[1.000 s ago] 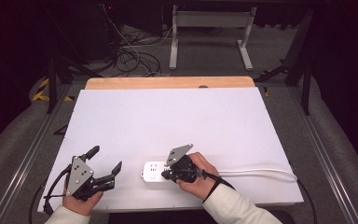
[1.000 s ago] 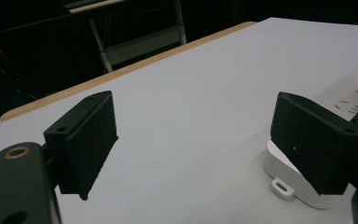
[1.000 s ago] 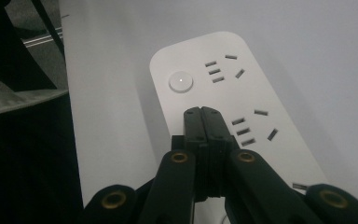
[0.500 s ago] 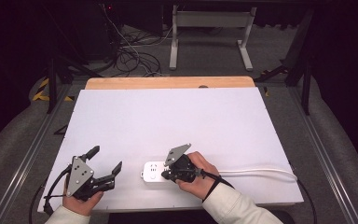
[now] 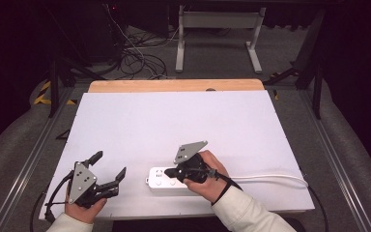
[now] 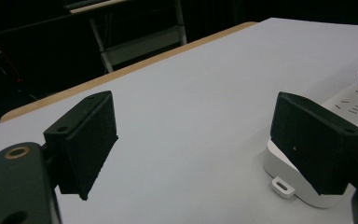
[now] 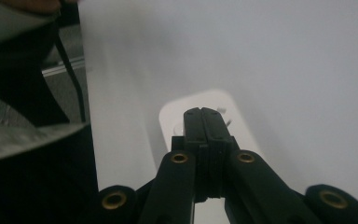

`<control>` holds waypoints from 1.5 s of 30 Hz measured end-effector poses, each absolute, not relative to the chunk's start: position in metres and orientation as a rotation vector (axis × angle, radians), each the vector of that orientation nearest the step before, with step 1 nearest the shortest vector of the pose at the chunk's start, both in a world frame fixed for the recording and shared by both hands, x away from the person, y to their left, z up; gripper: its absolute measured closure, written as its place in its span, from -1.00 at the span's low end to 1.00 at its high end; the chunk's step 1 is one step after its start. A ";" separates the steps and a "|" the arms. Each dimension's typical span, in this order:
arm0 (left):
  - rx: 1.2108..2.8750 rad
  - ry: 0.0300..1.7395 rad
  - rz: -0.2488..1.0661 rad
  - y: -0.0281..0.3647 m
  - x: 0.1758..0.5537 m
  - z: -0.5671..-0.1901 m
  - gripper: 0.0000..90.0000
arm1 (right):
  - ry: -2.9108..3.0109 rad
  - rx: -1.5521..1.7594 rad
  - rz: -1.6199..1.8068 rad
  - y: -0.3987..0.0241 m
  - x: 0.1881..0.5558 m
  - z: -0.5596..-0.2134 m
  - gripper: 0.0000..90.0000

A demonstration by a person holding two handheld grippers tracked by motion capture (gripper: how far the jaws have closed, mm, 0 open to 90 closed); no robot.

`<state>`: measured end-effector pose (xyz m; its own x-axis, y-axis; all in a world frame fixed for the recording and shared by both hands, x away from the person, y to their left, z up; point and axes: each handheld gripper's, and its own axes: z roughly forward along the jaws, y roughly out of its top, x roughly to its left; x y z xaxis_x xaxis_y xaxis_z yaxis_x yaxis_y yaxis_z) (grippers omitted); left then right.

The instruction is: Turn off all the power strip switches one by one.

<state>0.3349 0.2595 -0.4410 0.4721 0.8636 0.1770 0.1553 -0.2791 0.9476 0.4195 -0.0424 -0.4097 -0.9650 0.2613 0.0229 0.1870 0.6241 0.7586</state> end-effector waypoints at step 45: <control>1.735 0.872 0.898 0.260 0.335 -0.441 -0.66 | 2.854 0.293 1.177 -0.003 0.424 -0.455 1.00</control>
